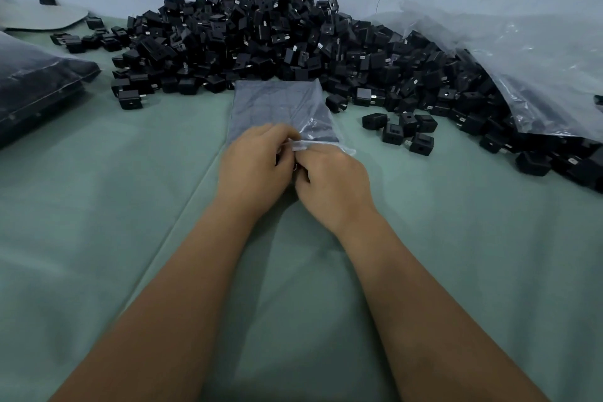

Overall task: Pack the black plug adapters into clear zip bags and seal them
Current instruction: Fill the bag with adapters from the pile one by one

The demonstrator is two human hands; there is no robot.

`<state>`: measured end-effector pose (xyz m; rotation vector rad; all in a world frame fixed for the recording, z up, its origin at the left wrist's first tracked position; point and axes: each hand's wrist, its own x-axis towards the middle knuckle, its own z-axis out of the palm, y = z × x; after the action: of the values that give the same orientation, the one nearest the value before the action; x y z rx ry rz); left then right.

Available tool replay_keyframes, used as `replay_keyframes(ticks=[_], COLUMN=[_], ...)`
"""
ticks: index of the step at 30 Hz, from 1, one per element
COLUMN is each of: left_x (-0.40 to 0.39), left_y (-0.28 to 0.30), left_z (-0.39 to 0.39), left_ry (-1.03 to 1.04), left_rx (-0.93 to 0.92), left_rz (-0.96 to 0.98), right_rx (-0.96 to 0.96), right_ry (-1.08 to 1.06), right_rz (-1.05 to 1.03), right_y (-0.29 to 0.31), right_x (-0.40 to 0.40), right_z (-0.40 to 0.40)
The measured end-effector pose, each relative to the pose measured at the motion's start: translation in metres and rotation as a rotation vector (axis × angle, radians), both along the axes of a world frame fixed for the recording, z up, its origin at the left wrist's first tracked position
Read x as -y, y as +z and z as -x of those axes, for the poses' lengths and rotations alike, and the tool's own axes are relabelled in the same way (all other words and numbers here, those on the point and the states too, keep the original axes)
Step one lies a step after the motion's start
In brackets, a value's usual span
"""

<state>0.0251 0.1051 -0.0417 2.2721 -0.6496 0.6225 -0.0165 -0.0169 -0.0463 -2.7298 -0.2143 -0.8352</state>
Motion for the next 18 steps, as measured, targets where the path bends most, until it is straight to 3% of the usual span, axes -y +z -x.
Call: replay_keyframes(ticks=[5, 8, 10, 13, 16, 18], left_x=[-0.002, -0.002, -0.001, -0.001, -0.001, 0.001], left_y=[-0.002, -0.002, -0.002, -0.003, -0.003, -0.003], left_z=[0.000, -0.001, -0.001, -0.001, -0.003, -0.003], left_ry=[0.000, -0.006, -0.009, -0.006, 0.019, 0.057], left_rx=[0.004, -0.012, -0.014, -0.003, -0.002, 0.008], left_rz=[0.005, -0.008, -0.006, -0.014, -0.040, -0.084], right_rx=[0.355, 0.411, 0.327, 0.016, -0.337, -0.382], right_ry=[-0.042, -0.221, -0.389, -0.685, -0.749, -0.730], right_rz=[-0.145, -0.300, -0.403, -0.337, -0.309, -0.284], right_y=[0.012, 0.016, 0.016, 0.009, 0.000, -0.003], right_x=[0.003, 0.029, 0.054, 0.086, 0.098, 0.098], right_z=[0.005, 0.002, 0.000, -0.002, 0.000, -0.001])
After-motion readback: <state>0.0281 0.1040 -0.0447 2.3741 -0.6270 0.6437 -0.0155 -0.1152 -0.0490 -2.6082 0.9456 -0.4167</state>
